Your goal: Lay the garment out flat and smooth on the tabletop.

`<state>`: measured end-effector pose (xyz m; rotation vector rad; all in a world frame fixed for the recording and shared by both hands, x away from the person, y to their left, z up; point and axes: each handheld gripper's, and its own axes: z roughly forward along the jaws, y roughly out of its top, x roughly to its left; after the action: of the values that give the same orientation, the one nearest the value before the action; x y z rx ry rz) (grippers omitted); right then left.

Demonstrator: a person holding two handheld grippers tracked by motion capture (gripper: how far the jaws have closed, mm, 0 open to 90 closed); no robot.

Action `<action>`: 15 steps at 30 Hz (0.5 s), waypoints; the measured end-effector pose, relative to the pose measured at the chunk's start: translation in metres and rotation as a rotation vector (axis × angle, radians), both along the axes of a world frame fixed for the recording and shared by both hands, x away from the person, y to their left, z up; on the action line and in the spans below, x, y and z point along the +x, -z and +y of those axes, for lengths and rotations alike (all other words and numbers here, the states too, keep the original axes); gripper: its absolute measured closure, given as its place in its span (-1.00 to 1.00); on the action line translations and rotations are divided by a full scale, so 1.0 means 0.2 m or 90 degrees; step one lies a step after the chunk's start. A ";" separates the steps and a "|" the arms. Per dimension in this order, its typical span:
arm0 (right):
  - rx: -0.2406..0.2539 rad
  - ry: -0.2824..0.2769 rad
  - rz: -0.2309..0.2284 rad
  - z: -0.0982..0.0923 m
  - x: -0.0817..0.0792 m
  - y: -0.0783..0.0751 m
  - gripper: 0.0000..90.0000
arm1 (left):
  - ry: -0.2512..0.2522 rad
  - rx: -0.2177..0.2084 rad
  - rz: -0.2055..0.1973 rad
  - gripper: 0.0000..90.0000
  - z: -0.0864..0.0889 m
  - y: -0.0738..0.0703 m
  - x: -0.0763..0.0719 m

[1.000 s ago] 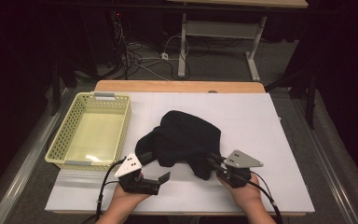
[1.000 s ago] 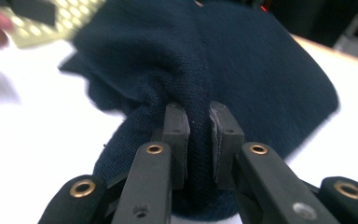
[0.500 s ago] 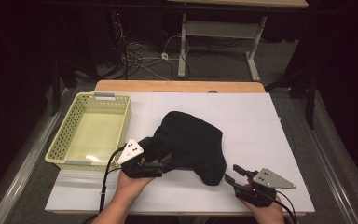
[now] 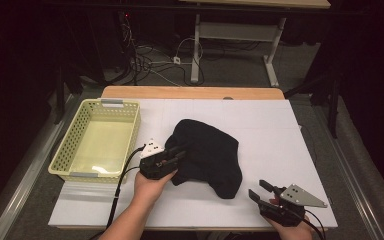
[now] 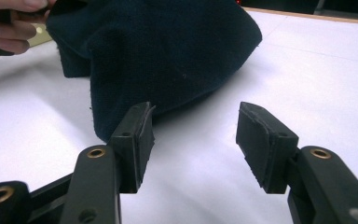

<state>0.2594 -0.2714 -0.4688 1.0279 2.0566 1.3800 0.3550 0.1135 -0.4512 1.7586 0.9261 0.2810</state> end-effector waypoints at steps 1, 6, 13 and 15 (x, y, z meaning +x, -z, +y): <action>-0.001 0.000 -0.001 0.00 0.00 0.00 0.05 | 0.007 -0.003 -0.004 0.60 -0.01 0.00 -0.01; 0.012 0.004 -0.007 -0.01 -0.01 -0.02 0.06 | 0.071 -0.003 -0.013 0.67 -0.10 0.01 -0.07; 0.020 0.008 -0.023 -0.02 0.00 -0.06 0.13 | 0.181 0.028 0.000 0.67 -0.32 0.07 -0.18; 0.021 0.005 -0.031 -0.01 0.00 -0.07 0.14 | 0.200 0.040 0.004 0.67 -0.38 0.10 -0.20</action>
<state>0.2590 -0.2743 -0.4544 1.0051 1.9991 1.4250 0.3152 0.0381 -0.4703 1.9323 0.6369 0.1013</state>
